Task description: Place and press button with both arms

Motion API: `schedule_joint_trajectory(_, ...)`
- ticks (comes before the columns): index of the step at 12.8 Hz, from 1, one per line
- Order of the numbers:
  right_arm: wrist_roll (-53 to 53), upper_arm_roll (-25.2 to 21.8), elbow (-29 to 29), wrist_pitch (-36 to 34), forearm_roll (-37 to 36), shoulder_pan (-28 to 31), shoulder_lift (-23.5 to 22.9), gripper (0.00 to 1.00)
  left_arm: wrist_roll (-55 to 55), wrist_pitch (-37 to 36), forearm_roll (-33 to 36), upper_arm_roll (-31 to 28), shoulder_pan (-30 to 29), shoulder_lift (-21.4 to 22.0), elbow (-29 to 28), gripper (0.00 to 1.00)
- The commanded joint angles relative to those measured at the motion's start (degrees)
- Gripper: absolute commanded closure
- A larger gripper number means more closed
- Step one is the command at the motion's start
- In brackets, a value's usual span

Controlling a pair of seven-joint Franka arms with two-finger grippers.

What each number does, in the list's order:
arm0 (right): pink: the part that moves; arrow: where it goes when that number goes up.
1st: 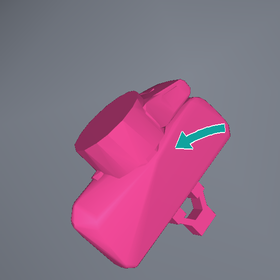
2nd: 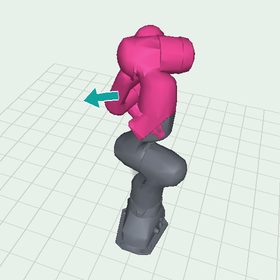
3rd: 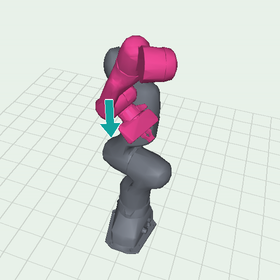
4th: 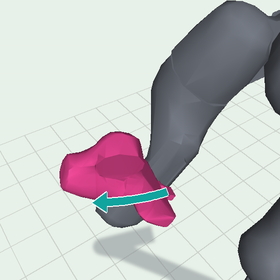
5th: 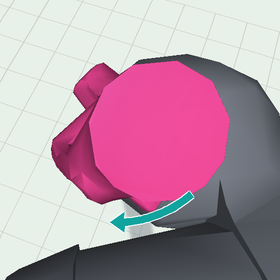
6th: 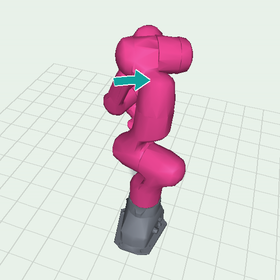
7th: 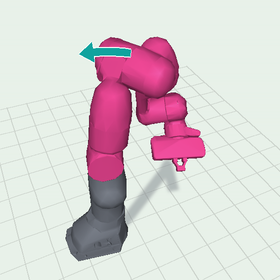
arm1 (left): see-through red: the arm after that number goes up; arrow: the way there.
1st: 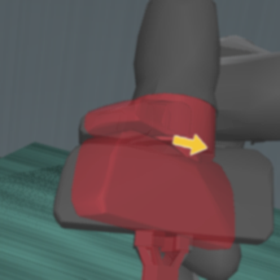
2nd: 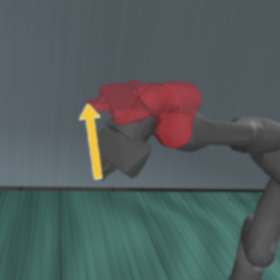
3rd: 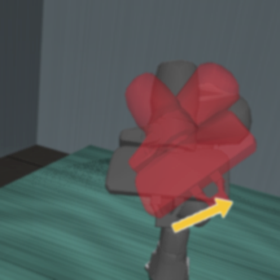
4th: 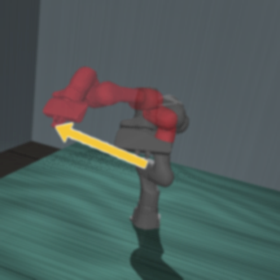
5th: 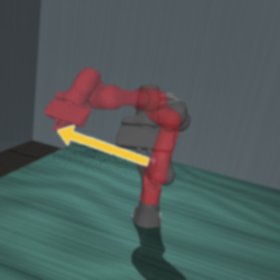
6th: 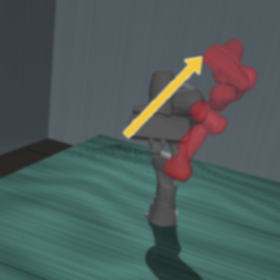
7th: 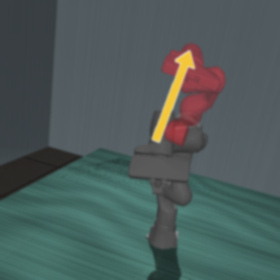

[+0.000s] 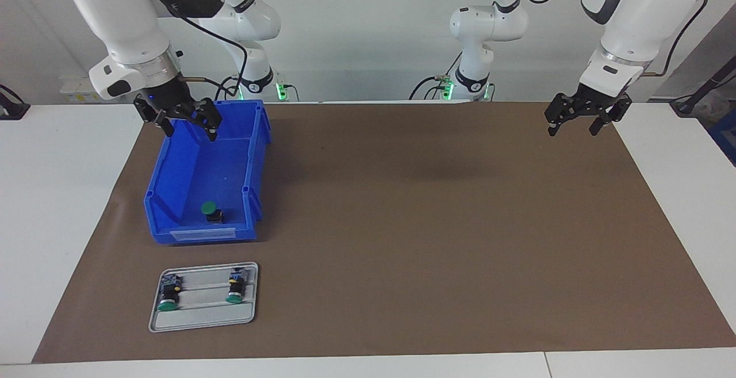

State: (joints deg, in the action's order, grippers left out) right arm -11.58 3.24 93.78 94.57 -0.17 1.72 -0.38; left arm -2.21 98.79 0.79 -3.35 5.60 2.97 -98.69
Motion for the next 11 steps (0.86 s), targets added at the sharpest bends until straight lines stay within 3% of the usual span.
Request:
schedule_joint_trajectory(1, -1.34, 0.54, 1.50, 0.53, -2.72, 0.56, 1.43, 0.00, 0.27, -0.53, 0.88, -0.16, 0.11, 1.25, -1.07, 0.00)
schedule_joint_trajectory(11, 5.16, 0.28, 1.41, 1.23, -0.89, 0.83, 1.17, 0.00, 0.27, -0.70, 0.88, -0.16, 0.11, 1.33, -1.06, 0.00)
